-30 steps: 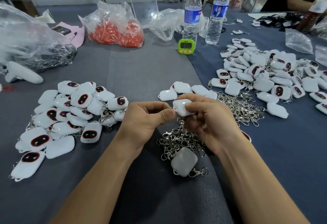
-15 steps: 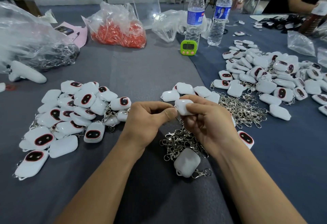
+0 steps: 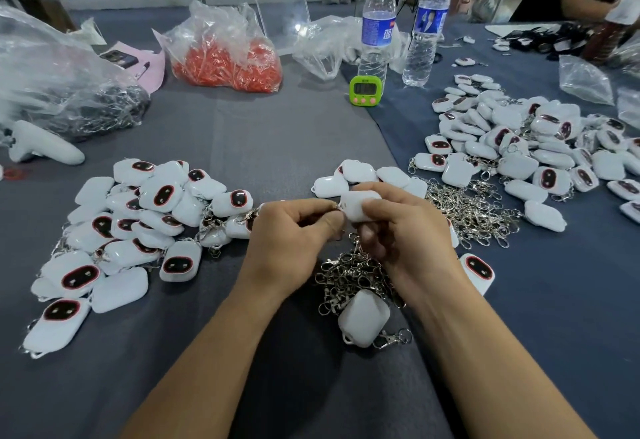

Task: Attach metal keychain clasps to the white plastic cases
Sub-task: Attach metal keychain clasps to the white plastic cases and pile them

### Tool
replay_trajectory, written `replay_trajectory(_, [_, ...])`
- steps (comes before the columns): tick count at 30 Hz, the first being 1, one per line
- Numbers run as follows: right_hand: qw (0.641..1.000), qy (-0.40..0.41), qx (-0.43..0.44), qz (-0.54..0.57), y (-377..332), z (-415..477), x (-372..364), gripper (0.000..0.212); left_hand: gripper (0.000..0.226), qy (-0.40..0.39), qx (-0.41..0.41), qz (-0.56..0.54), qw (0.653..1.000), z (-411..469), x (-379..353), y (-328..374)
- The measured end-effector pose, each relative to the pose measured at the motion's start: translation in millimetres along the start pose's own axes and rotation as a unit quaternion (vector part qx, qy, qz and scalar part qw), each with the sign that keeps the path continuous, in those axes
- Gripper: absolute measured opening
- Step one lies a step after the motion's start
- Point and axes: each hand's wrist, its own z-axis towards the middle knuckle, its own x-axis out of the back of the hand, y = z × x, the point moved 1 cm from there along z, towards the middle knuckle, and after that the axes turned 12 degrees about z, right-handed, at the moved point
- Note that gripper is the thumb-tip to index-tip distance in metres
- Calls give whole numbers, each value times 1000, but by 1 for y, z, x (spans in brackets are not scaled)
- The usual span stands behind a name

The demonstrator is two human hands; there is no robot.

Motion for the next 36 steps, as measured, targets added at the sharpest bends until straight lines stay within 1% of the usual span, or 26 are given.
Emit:
replay_trajectory(3, [996, -3, -42, 73, -1, 0, 0, 28, 16, -39, 45, -89, 994, 1, -4, 3])
replay_trajectory(5, [996, -8, -41, 78, 0, -1, -1, 28, 14, -33, 58, -107, 992, 1, -4, 3])
replay_trajectory(6, [998, -9, -23, 62, 0, 0, 0, 28, 13, -15, 51, -81, 995, 1, -1, 2])
replay_trajectory(7, [1000, -10, 16, 19, 1, 0, 0, 29, 11, 1, 27, -25, 999, 1, 1, 1])
replay_trajectory(8, [995, -10, 77, -60, 3, -2, 0, 28, 15, 18, -18, 73, 997, 1, 3, -2])
replay_trajectory(9, [973, -8, 155, -169, 6, -4, -1, 27, 19, 25, -74, 191, 978, 0, 5, -3])
replay_trajectory(10, [931, -6, 230, -284, 9, -7, -2, 26, 18, 31, -130, 304, 943, -2, 4, -1])
replay_trajectory(11, [885, -11, 287, -366, 13, -10, -5, 24, 14, 38, -170, 383, 907, -4, 3, 0])
replay_trajectory(12, [860, -10, 314, -402, 17, -11, -6, 24, 13, 44, -191, 423, 885, -5, 1, 1])
replay_trajectory(13, [865, -2, 305, -398, 18, -10, -6, 24, 13, 53, -197, 428, 880, -6, 0, 0])
replay_trajectory(14, [897, 11, 265, -352, 16, -8, -6, 24, 15, 62, -185, 405, 894, -6, -1, -1])
replay_trajectory(16, [969, 32, 153, -190, 9, -1, -3, 25, 19, 60, -120, 282, 950, -4, -1, -1])
replay_trajectory(17, [988, 32, 97, -120, 6, 0, -2, 25, 16, 41, -72, 201, 976, -2, -1, -2])
replay_trajectory(18, [996, 29, 51, -72, 3, 1, -1, 24, 14, 15, -27, 122, 992, 0, -2, -2])
replay_trajectory(20, [1000, 16, -5, 2, 1, 2, 1, 27, 14, -30, 30, -3, 999, 2, -4, -1])
replay_trajectory(23, [998, 11, -29, 50, 0, 0, 2, 30, 11, -57, 60, -74, 994, 1, -4, 1])
replay_trajectory(25, [999, 8, -7, 30, 0, 0, 0, 29, 12, -32, 33, -36, 998, 1, -1, 1])
replay_trajectory(26, [999, 9, 31, -12, 1, -1, -1, 28, 15, -11, -7, 34, 999, 0, 0, 0])
replay_trajectory(27, [991, 13, 94, -92, 3, -3, -1, 27, 21, 10, -65, 139, 988, -1, 0, 0])
replay_trajectory(28, [964, 16, 174, -201, 6, -5, -2, 26, 24, 30, -126, 260, 957, -3, 0, 1])
replay_trajectory(29, [922, 9, 243, -302, 10, -9, -5, 25, 21, 52, -175, 358, 916, -5, -1, 5])
replay_trajectory(30, [887, -6, 290, -360, 14, -13, -8, 23, 17, 66, -207, 414, 884, -7, -2, 7])
replay_trajectory(31, [875, -12, 307, -373, 17, -14, -10, 23, 14, 68, -215, 438, 870, -9, -3, 8])
replay_trajectory(32, [887, -6, 297, -355, 17, -13, -11, 24, 15, 74, -205, 428, 877, -9, -3, 7])
replay_trajectory(34, [940, 9, 227, -255, 11, -7, -8, 25, 21, 92, -164, 363, 913, -8, -2, 3])
replay_trajectory(36, [969, 11, 171, -177, 5, -2, -4, 24, 15, 111, -110, 273, 949, -5, 2, 1])
